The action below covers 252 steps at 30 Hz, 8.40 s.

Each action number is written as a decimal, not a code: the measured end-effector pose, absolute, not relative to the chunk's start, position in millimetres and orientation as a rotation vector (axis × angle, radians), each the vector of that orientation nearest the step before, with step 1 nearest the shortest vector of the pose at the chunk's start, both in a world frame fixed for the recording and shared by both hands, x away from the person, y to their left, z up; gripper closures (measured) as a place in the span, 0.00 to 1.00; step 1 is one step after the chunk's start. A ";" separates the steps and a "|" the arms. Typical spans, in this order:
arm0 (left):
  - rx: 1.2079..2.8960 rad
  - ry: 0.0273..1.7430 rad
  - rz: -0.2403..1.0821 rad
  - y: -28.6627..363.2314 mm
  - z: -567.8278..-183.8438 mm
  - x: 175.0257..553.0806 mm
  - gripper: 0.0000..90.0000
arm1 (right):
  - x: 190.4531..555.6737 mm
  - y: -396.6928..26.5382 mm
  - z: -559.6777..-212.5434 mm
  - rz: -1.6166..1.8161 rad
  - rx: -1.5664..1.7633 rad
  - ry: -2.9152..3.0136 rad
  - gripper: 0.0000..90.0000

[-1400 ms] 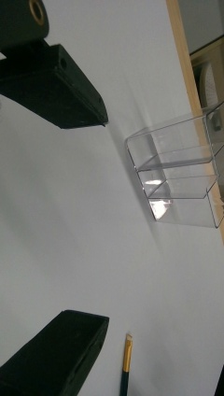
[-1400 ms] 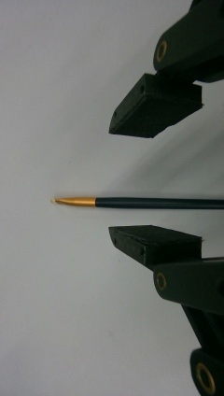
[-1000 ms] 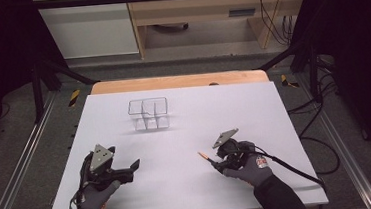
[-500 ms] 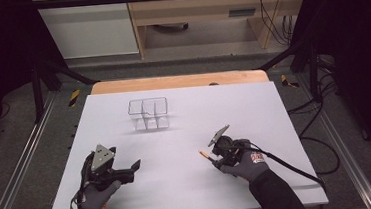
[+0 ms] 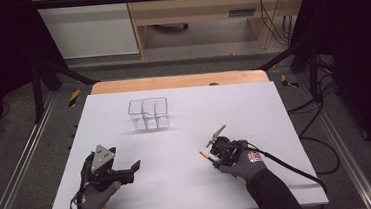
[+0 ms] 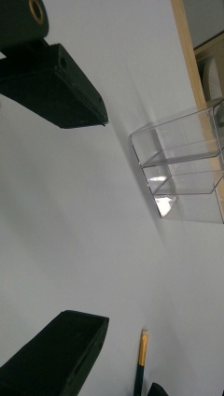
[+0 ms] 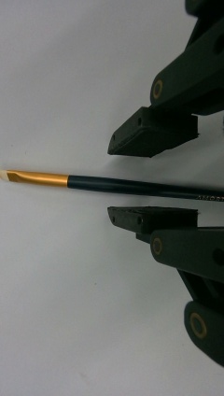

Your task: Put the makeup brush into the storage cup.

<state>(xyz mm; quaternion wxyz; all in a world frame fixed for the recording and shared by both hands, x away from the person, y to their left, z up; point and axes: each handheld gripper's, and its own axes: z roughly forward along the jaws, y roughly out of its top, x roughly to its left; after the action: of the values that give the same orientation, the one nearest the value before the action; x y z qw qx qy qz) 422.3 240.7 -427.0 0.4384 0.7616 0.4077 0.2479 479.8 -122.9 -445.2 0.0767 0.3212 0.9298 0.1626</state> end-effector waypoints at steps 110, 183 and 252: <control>1.656 0.924 0.469 196.9 -384.9 418.9 0.04 | 448.4 -116.0 -395.3 1.621 0.850 2.289 0.93; 1.505 0.960 0.275 123.9 -386.0 436.0 0.50 | 446.6 -102.3 -405.5 1.700 0.879 2.265 0.93; 1.481 0.999 0.303 130.1 -387.5 434.8 0.91 | 447.7 -103.2 -404.4 1.678 0.925 2.198 0.70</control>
<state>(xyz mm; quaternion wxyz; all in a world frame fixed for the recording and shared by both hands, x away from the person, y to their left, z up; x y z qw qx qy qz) 434.8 130.1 -387.5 0.6169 0.6435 0.4337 0.1315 447.7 -103.2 -404.4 0.1125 0.3153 0.7491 0.5717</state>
